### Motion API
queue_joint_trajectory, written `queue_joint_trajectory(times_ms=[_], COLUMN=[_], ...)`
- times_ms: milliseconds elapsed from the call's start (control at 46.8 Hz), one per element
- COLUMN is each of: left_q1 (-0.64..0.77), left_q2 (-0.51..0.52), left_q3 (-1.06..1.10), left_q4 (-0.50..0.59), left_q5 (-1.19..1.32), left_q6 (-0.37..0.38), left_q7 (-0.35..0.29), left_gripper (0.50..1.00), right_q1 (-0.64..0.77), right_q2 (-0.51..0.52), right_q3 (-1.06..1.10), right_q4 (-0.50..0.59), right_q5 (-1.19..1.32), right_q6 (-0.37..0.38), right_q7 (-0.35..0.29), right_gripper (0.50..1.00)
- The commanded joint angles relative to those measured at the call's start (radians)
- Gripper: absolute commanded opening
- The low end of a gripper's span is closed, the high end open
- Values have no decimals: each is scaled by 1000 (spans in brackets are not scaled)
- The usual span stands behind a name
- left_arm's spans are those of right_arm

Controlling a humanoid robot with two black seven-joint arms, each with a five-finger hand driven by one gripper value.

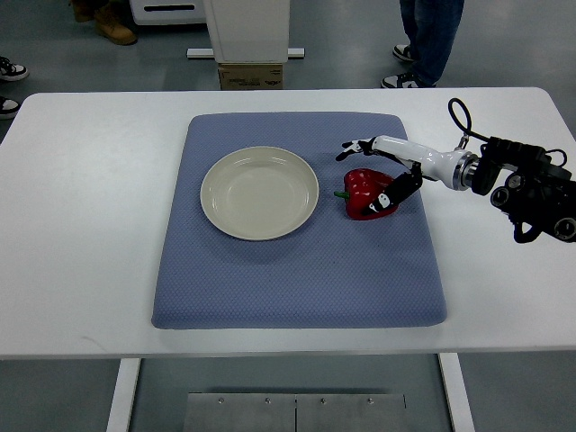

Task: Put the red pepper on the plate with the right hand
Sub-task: 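Close the right hand fingers around the red pepper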

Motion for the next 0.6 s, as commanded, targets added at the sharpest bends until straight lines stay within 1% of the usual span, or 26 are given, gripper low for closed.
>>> queue_joint_trajectory(times_ms=[0, 235, 577], left_q1=[0, 0, 0], left_q2=[0, 0, 0], left_q3=[0, 0, 0], left_q4=[0, 0, 0], left_q5=[-1, 0, 0], left_q6=[0, 0, 0], left_q7=[0, 0, 0], left_gripper=[1000, 1000, 1000], right_q1=[0, -5, -16], right_q2=[0, 2, 5], right_q3=[-12, -34, -43], right_q4=[-2, -2, -5], right_q5=[-4, -6, -6], right_q6=[-2, -30, -31], right_q7=[1, 1, 4], right_gripper=[981, 975, 958])
